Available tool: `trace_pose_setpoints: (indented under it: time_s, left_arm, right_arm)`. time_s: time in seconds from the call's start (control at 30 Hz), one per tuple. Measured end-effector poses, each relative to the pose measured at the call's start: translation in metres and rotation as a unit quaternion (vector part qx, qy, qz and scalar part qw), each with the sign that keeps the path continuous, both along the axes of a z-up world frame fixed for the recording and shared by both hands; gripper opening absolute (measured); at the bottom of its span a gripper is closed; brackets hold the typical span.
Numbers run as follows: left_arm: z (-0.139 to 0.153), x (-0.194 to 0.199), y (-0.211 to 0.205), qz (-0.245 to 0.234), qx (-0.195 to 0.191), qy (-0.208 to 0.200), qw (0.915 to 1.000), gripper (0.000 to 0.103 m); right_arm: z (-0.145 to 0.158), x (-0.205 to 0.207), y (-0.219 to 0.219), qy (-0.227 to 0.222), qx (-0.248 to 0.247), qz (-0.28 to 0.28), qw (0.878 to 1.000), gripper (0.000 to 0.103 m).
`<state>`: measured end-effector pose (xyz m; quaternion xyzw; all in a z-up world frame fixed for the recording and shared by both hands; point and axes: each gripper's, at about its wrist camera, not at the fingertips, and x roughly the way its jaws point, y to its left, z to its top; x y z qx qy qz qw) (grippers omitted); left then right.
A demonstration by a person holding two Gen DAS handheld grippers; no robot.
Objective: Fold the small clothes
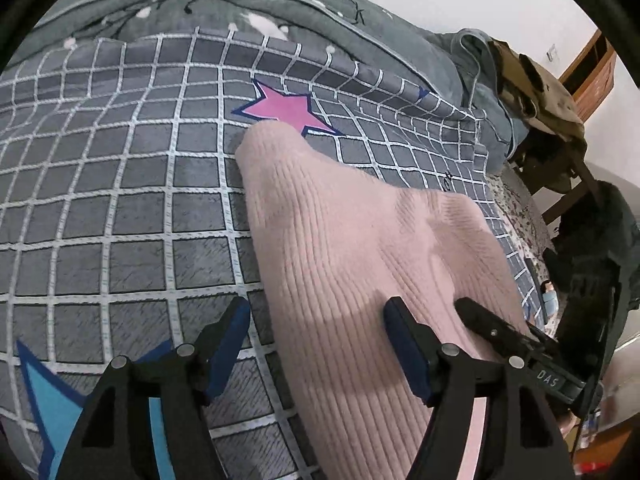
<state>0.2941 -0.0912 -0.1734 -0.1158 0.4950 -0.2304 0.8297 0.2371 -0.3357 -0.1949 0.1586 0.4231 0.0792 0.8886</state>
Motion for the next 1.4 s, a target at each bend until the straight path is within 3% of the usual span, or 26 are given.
trace_pose_setpoints:
  time_s: [0.1,0.2,0.23,0.27,0.37,0.43,0.6,1.07,1.2,1.4]
  left_arm:
    - [-0.006,0.005,-0.003,-0.004,-0.014,0.011,0.9998,0.066]
    - [-0.005,0.006,-0.011,-0.010,-0.013,0.005,0.9999,0.051]
    - [-0.001,0.005,-0.014,-0.011,-0.004,-0.004,0.9999,0.048]
    - [0.002,0.003,-0.016,-0.014,0.005,-0.013,0.9998,0.041]
    - [0.014,-0.003,-0.020,-0.017,0.030,-0.048,0.9983,0.031]
    - [0.020,-0.005,-0.014,-0.012,0.033,-0.054,0.9979,0.027]
    - [0.030,-0.006,0.013,0.009,0.024,-0.060,0.9978,0.017]
    - [0.053,0.004,0.111,0.093,0.046,-0.084,0.9911,0.014]
    - [0.051,0.014,0.130,0.106,0.072,-0.085,0.9881,0.014]
    - [0.031,0.024,0.128,0.111,0.089,-0.081,0.9865,0.015]
  right_arm:
    - [-0.004,0.006,-0.003,0.006,0.013,0.010,1.000,0.070]
    - [-0.004,0.009,-0.002,0.008,0.018,0.017,1.000,0.070]
    - [-0.003,0.010,-0.001,0.006,0.018,0.020,1.000,0.065]
    - [-0.002,0.009,0.001,0.002,0.025,0.028,0.999,0.049]
    - [0.009,0.005,0.008,-0.020,0.021,0.036,0.999,0.034]
    - [0.018,0.001,0.017,-0.040,0.003,0.039,0.998,0.031]
    - [0.036,0.001,0.030,-0.065,0.031,0.046,0.996,0.029]
    - [0.057,0.037,0.132,-0.101,0.093,0.113,0.984,0.027]
    - [0.046,0.053,0.154,-0.091,0.102,0.125,0.983,0.027]
    - [0.020,0.071,0.153,-0.058,0.085,0.116,0.988,0.028]
